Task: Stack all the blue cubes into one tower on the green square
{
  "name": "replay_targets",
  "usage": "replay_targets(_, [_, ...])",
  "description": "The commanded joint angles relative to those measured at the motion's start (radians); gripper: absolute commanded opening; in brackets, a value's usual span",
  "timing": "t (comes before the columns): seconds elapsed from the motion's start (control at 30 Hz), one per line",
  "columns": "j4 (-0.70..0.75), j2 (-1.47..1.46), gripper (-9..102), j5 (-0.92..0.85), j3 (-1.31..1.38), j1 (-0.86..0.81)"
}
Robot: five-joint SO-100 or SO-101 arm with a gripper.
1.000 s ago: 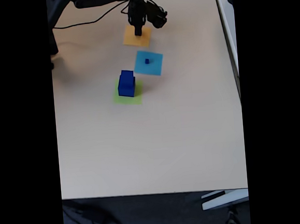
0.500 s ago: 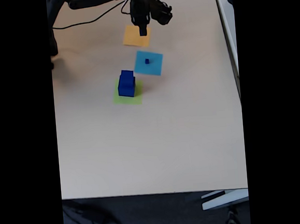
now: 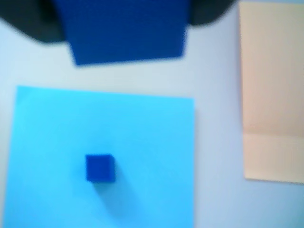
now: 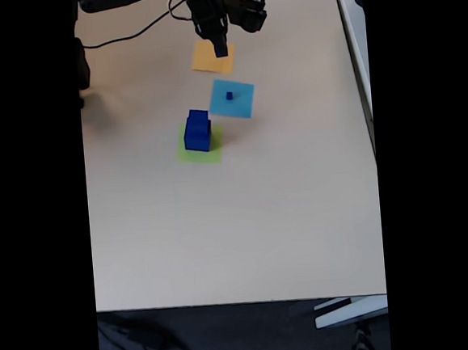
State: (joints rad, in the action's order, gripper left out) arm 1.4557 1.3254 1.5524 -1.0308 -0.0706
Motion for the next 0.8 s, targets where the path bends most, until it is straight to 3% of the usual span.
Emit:
replay_targets(0.0, [0.012,0.114,0,-0.051,-0.012,-0.046])
replay_targets(0.77, [0.094,0.054,0,-0.252,0.031,-0.272])
